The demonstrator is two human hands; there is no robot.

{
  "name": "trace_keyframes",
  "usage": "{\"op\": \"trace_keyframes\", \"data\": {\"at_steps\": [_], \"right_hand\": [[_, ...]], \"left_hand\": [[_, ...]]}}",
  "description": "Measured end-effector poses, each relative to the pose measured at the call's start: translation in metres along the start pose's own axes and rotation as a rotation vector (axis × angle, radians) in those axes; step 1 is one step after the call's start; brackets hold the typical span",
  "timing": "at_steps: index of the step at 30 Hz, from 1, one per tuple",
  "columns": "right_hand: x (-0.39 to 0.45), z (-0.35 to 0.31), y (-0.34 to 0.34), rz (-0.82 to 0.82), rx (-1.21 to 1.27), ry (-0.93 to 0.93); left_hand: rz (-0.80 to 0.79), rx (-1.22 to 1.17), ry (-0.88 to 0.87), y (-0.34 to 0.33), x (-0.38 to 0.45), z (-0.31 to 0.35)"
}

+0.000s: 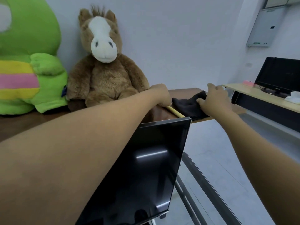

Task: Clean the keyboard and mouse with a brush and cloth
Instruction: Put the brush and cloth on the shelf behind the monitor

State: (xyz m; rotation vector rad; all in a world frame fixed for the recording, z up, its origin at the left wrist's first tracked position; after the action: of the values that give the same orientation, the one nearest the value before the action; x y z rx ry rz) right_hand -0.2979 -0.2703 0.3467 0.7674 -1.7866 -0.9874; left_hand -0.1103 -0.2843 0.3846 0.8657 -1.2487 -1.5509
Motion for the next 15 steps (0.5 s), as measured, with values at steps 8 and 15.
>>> {"op": "trace_keyframes", "data": {"at_steps": [8,15], "right_hand": [[-0.012,-0.019,-0.009,-0.46,0.043,0.167],[-0.008,-0.006,-0.015,-0.442,0.135,0.196]], "left_hand": [[-0.337,-0.049,-0.068,-0.014,0.013,-0.001],[-0.209,-0.103,-0.137,-0.014,0.019,0.002]]}}
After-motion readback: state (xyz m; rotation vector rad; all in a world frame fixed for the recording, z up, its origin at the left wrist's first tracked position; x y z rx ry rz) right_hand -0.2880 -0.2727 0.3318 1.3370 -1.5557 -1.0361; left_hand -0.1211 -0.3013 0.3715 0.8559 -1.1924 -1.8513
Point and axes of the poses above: each hand's wrist, its own x-axis towards the middle knuckle, its own y-axis out of the back of the hand, z = x × y, the point moved 1 cm from there along x, towards the middle knuckle, and after that the axes turned 1 degree about y, right-handed, at the moved point
